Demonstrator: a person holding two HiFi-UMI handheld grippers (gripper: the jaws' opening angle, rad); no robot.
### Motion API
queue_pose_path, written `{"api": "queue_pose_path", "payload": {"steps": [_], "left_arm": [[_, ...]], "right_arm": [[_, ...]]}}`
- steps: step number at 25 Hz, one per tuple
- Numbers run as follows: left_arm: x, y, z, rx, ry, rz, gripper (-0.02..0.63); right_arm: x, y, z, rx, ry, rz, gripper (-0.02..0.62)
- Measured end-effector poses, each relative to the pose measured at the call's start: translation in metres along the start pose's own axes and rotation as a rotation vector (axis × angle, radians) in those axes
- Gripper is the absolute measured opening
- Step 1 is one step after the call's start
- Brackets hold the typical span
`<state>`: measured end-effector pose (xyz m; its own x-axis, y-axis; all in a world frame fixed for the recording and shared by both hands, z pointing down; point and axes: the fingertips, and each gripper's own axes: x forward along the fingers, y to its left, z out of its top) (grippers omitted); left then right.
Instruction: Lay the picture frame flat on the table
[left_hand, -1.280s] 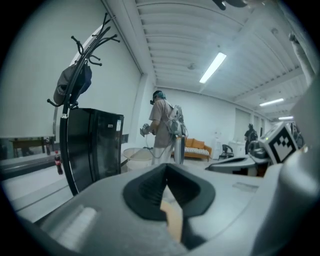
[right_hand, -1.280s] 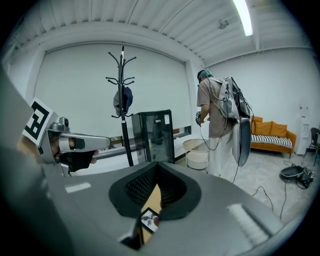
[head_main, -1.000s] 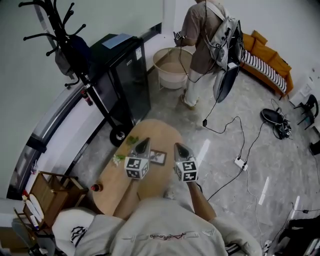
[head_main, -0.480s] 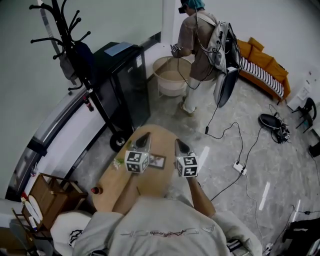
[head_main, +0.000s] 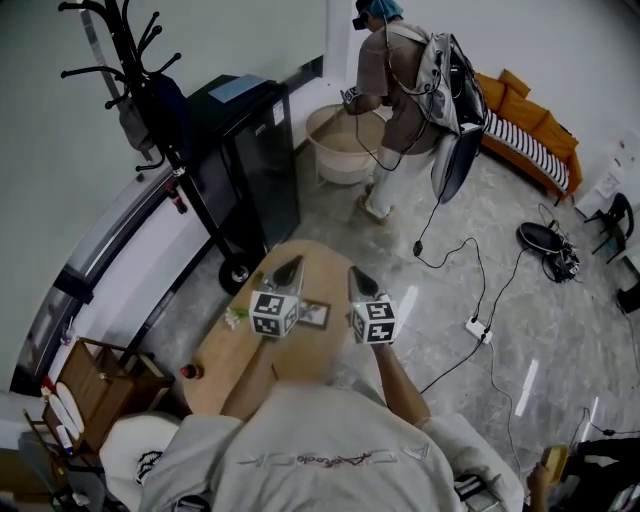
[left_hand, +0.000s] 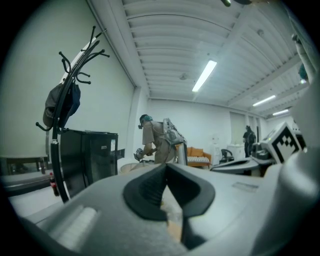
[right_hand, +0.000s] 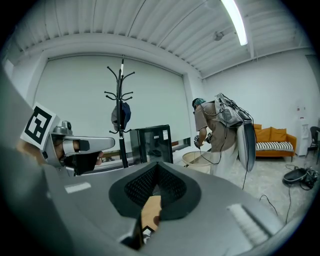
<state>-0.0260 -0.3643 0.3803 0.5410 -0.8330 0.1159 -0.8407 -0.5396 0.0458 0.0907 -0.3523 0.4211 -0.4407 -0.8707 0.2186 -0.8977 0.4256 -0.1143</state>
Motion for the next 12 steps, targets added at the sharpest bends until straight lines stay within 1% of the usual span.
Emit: {"api": "queue_pose_path", "payload": {"steps": [12], "left_arm": [[0.0, -0.0063, -0.0105, -0.004, 0.018, -0.012, 0.0]], "right_arm": [[-0.0044, 0.0019, -0.008, 0.005, 0.011, 0.001, 0.003]]}}
